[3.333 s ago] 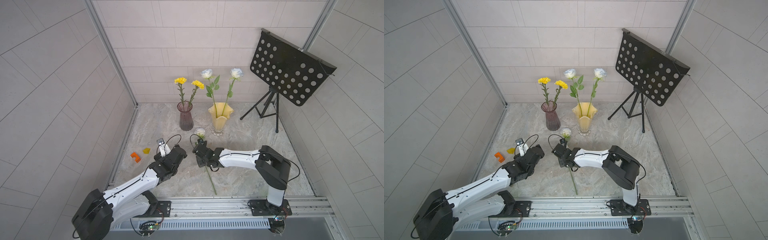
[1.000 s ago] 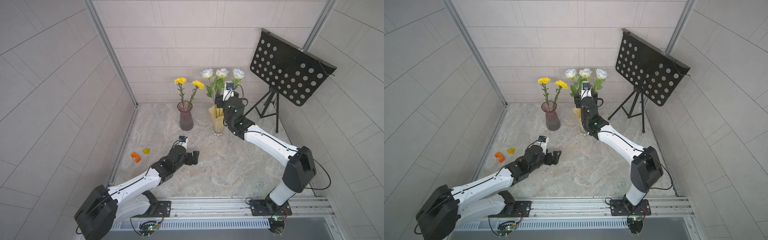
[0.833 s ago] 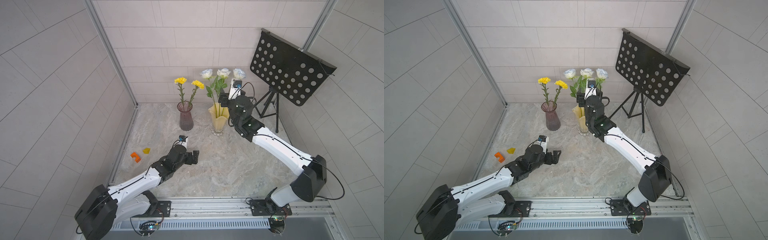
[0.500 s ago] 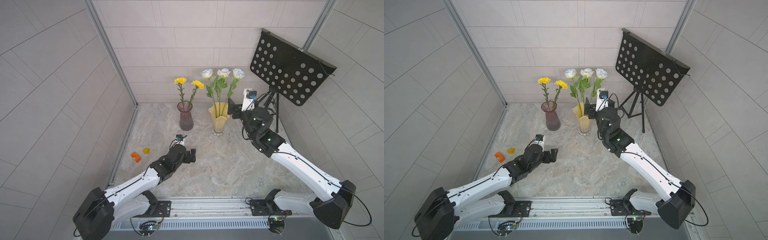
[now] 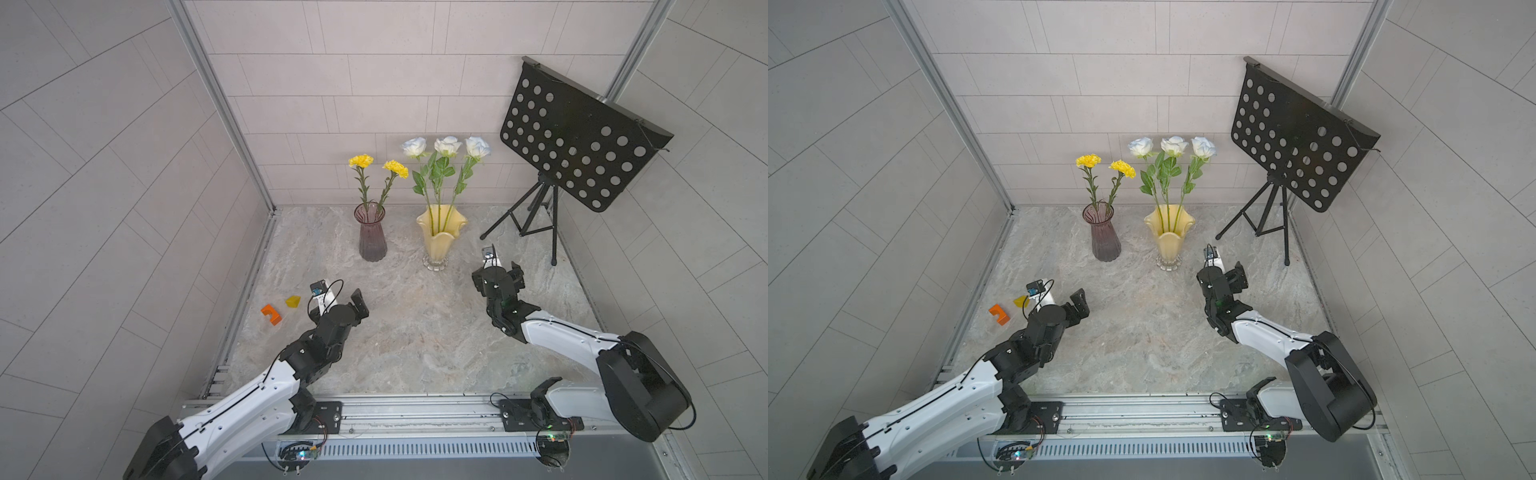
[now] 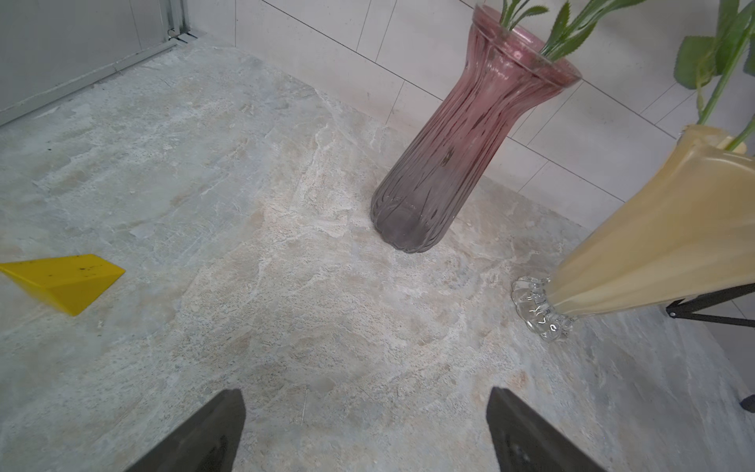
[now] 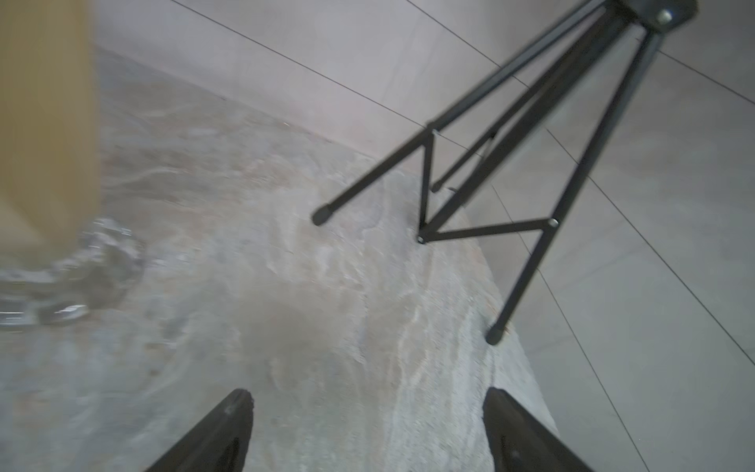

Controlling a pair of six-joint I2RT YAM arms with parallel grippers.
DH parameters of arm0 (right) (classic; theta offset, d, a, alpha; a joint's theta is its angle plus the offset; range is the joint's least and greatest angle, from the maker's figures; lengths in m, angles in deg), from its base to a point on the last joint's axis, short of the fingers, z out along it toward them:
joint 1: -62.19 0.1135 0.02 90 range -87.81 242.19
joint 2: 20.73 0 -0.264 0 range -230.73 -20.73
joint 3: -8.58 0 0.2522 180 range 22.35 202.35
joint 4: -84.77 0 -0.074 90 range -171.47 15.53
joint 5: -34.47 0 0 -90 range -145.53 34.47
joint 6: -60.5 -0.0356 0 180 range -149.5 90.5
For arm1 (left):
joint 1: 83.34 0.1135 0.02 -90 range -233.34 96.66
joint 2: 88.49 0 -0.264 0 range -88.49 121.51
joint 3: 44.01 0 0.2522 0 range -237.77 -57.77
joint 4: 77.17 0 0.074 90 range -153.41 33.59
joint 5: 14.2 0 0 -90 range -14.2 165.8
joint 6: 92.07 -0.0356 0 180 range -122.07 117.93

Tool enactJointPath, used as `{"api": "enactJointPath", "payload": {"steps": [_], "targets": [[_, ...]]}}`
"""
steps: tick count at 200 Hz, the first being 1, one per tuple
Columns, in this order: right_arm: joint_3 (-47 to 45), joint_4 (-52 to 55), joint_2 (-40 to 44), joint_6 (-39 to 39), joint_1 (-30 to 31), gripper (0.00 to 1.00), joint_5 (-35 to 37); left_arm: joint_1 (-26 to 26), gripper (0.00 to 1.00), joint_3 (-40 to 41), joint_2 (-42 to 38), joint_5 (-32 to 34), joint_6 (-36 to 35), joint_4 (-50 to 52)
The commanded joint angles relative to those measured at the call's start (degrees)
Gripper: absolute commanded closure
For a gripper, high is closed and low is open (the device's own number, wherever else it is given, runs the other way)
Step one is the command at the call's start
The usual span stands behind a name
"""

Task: Arrange the flowers in different vases according to their colors
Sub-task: Reset both arms

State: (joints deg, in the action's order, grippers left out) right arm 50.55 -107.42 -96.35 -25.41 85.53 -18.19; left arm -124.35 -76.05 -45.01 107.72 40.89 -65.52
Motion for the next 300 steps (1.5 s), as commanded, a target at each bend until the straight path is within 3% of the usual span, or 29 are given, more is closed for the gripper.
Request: {"api": "enactJointPath", "payload": {"steps": [1, 29, 62, 75, 118, 132, 175, 219, 251, 275, 300], "targets": [[-3.76, -14.8, -2.9, 4.0, -2.34, 0.08, 2.93, -0.19, 0.0, 0.88, -1.47, 0.89, 0.5, -4.22], [-6.75, -27.01, -8.51, 6.43, -4.53, 0.08, 2.65, -0.21, 0.0, 0.49, -1.06, 0.86, 0.63, -3.74], [-10.55, -42.47, -15.28, 2.91, -7.94, 0.07, -0.74, -0.17, 0.0, 0.03, 0.42, 0.19, 0.94, -3.72], [-10.27, -38.73, -13.68, 0.31, -9.45, 0.06, -1.8, -0.16, 0.0, -0.32, 0.64, -0.14, 1.18, -3.61], [-7.16, -25.42, -12.51, -9.68, -19.81, 0.05, -17.83, -0.09, 0.0, -0.88, 3.32, 0.31, 1.61, -2.82], [-9.08, -34.04, -15.2, -9.11, -19.88, 0.0, -16.48, -0.07, 0.0, -0.79, 3.99, 1.93, 1.29, -2.77], [-8.96, -31.29, -13.83, -8.68, -19.47, 0.0, -18.22, -0.03, 0.0, -0.01, 3.62, 0.97, -8.6, -5.13], [-8.5, -31.8, -14.63, -8.28, -19.49, 0.0, -18.31, -0.09, 0.0, -4.3, 4.08, 12.69, -6.07, -0.39], [-8.46, -31.57, -14.52, -8.34, -19.55, 0.0, -18.27, 0.21, 0.0, -6.26, 6.97, 22.28, -23.7, -9.83], [-8.5, -31.48, -14.47, -8.38, -19.55, 0.0, -18.27, 3.19, 0.0, -6.3, 12.44, 16.59, -44.82, -19.23], [-8.51, -31.44, -14.47, -8.39, -19.5, 0.0, -18.28, 7.36, 0.0, -6.59, 19.04, 17.07, -48.45, -23.25]]}}
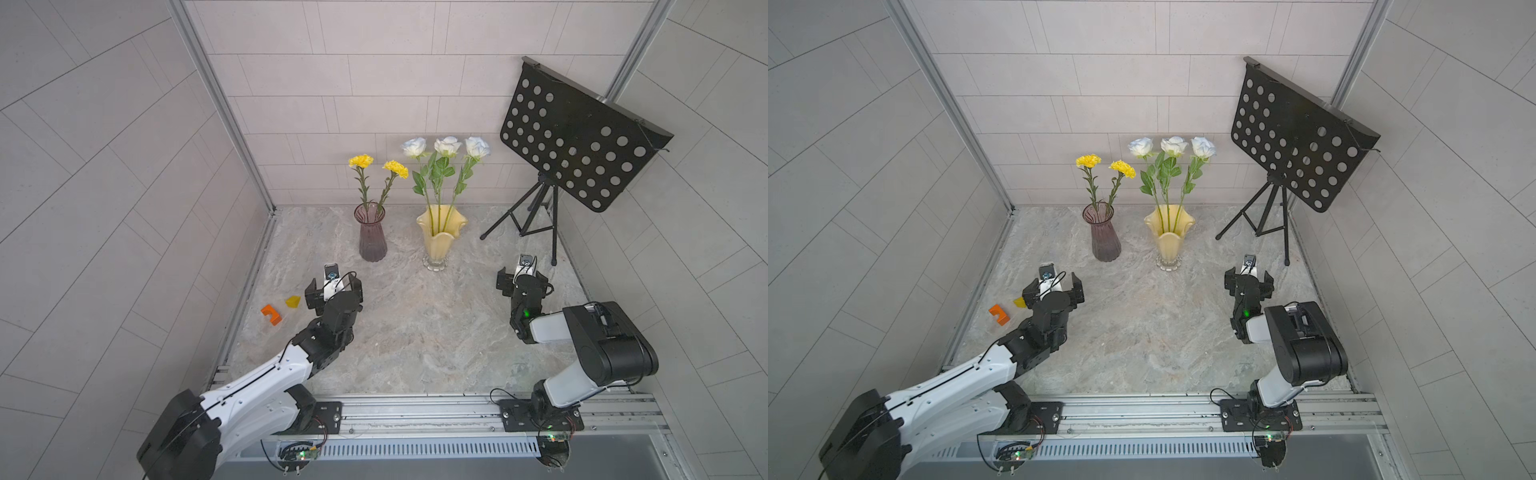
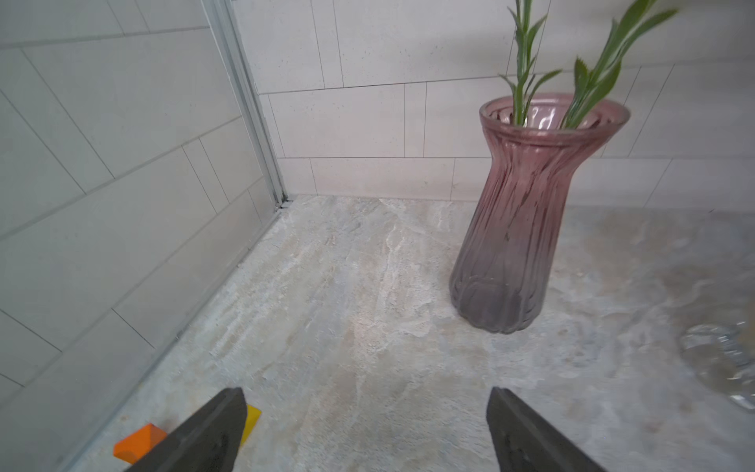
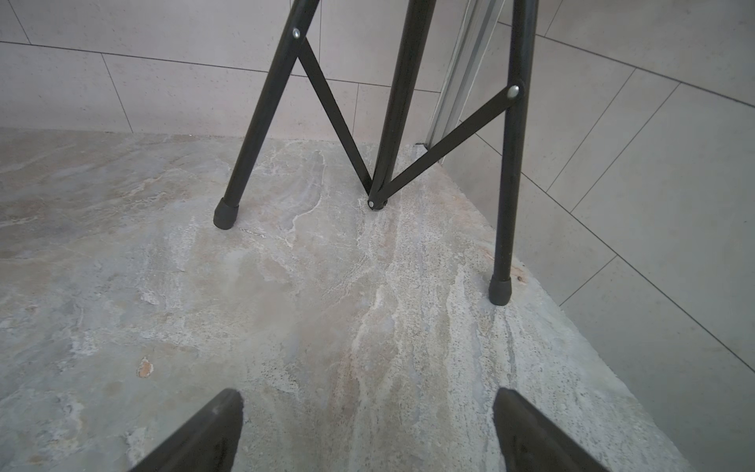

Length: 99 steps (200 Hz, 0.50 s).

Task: Arrange the flowers in different vases according to their colors
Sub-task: Reset both arms

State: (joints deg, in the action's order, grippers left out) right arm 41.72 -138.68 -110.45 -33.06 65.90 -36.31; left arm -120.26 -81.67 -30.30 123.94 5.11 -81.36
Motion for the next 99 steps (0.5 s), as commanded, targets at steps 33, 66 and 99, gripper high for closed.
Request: {"api": "enactJointPath", "payload": {"steps": [33, 66, 99], "targets": [[0.4, -0.22, -0.38, -0.67, 0.12, 0.0, -0.15, 10.15, 0.0, 6.03, 12.44, -2.72, -15.11, -25.28], [0.38, -0.2, -0.37, -0.73, 0.08, 0.0, -0.15, 17.54, 0.0, 9.29, 22.95, -16.49, -19.14, -40.8], [0.39, -0.18, -0.38, -0.69, 0.1, 0.0, -0.15, 29.24, 0.0, 5.59, 27.26, -26.67, -8.07, -34.53]]}}
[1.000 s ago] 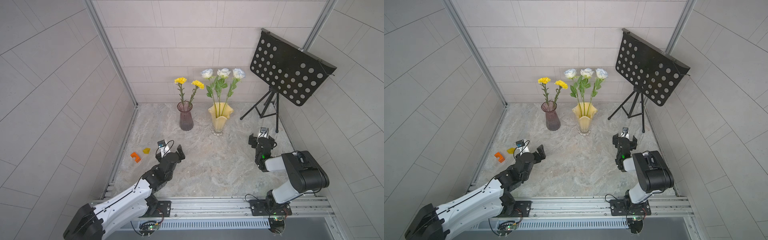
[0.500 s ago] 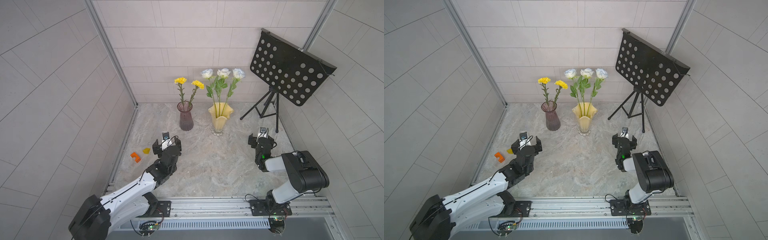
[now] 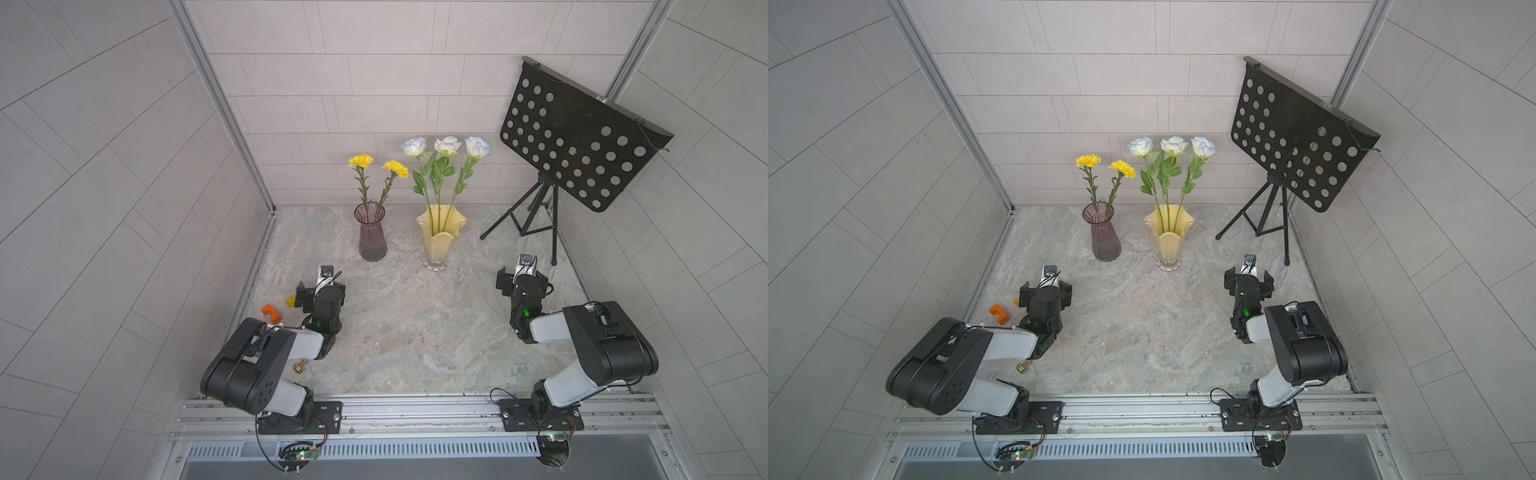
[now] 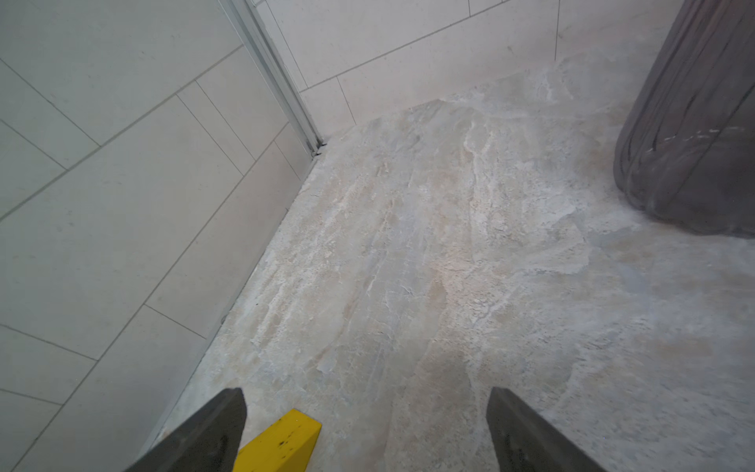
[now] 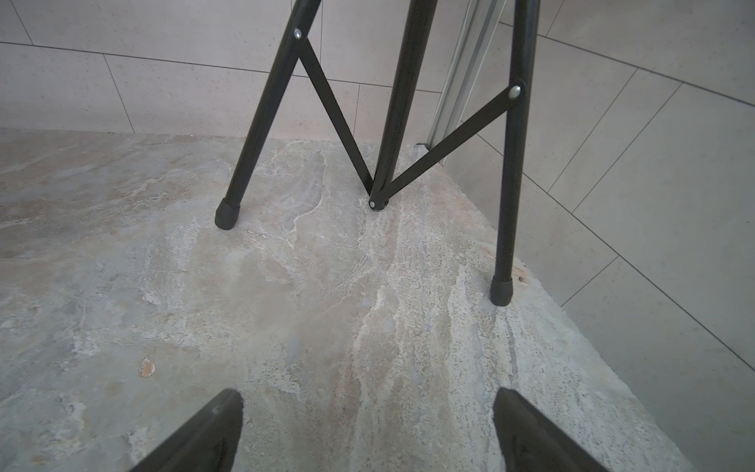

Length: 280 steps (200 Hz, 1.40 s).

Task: Arrange the flowers in different vases according to their colors
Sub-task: Reset both arms

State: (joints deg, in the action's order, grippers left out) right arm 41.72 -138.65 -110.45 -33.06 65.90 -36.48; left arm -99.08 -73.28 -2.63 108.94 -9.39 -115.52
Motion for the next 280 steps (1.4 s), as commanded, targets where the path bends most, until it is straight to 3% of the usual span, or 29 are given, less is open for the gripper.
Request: {"api": "enactJointPath", "payload": {"steps": [1, 14, 31, 44, 58, 280], "targets": [[0.39, -0.2, -0.38, -0.68, 0.13, 0.0, 0.02, 8.7, 0.0, -3.1, -0.07, -12.7, 6.86, -0.4], [0.39, -0.2, -0.38, -0.78, 0.08, 0.0, -0.01, 11.27, 0.0, -8.13, 4.57, -14.48, 9.07, 2.11], [0.39, -0.28, -0.38, -0.7, 0.13, 0.0, -0.02, 12.31, 0.0, -9.75, 1.42, -16.85, 9.76, 10.45], [0.4, -0.24, -0.38, -0.62, 0.16, 0.0, 0.02, 12.21, 0.0, -8.44, 2.55, -16.79, 9.34, 5.77], [0.33, -0.36, -0.38, -0.63, 0.16, 0.0, 0.06, 12.0, 0.0, -9.73, 1.5, -16.51, 9.54, 10.11], [0.66, 0.23, -0.46, -0.43, 0.37, 0.0, -0.17, 11.9, 0.0, -9.63, 1.89, -15.64, 9.95, 9.14]]}}
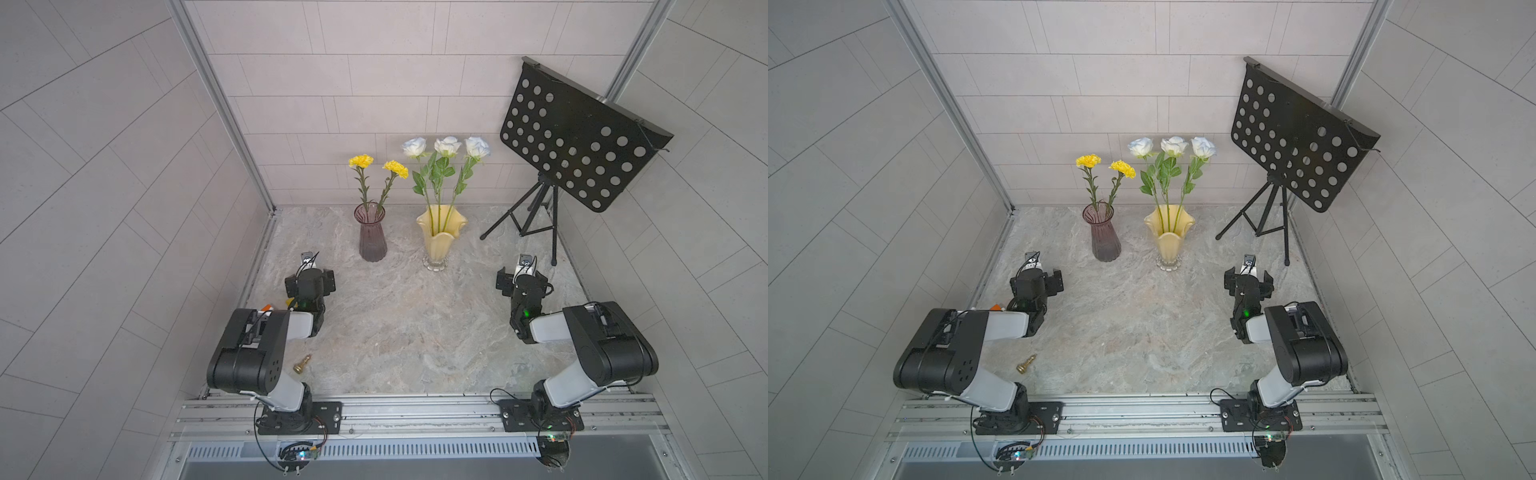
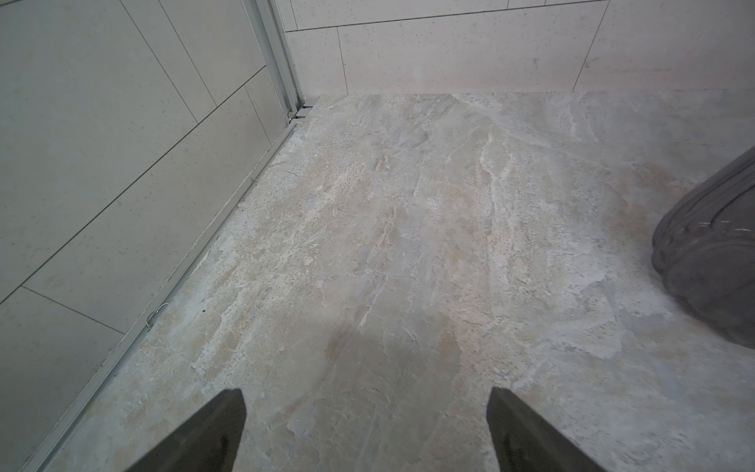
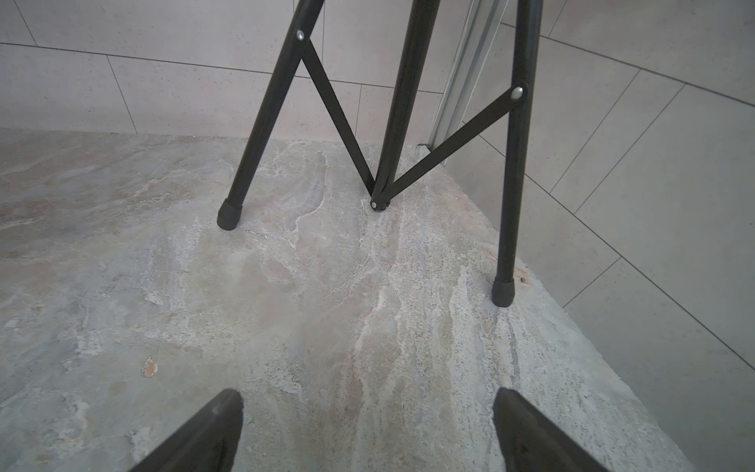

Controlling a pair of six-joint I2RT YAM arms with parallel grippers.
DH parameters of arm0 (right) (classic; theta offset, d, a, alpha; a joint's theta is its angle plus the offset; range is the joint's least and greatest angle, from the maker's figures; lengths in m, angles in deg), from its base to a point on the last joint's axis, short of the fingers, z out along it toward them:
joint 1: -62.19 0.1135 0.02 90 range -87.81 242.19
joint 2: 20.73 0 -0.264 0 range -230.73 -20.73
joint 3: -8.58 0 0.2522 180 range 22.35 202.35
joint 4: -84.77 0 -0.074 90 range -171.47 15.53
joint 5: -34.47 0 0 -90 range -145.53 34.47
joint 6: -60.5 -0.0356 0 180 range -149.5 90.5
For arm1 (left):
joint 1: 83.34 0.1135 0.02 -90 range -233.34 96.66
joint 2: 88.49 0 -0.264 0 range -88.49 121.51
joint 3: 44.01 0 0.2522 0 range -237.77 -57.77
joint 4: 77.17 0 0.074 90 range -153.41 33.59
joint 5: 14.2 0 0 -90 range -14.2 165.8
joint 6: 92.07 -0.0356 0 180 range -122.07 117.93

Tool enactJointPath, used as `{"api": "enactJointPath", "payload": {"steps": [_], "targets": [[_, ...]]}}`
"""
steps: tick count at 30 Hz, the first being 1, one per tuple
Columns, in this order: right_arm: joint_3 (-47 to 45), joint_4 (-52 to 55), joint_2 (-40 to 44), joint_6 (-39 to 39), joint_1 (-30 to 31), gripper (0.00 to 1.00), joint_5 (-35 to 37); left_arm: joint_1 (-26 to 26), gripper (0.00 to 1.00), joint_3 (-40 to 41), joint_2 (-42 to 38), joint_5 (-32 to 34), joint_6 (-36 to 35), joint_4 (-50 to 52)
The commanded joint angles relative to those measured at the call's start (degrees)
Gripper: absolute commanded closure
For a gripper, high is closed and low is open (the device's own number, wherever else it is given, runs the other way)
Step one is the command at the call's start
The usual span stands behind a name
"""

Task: Arrange the flowers in different vases according to their colors
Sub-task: Reset both arms

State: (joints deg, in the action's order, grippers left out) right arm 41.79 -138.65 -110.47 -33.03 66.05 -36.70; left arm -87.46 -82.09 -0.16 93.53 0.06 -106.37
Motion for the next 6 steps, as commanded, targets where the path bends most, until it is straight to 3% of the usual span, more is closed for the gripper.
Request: {"api": "enactJointPath", "payload": {"steps": [1, 6], "targets": [[0.59, 0.23, -0.44, -0.48, 0.2, 0.0, 0.06, 0.3, 0.0, -0.82, -0.6, -0.24, 0.51, 0.03], [0.03, -0.89, -0.39, -0.32, 0.22, 0.0, 0.2, 0.29, 0.0, -0.82, -0.62, -0.24, 0.57, 0.07]]}}
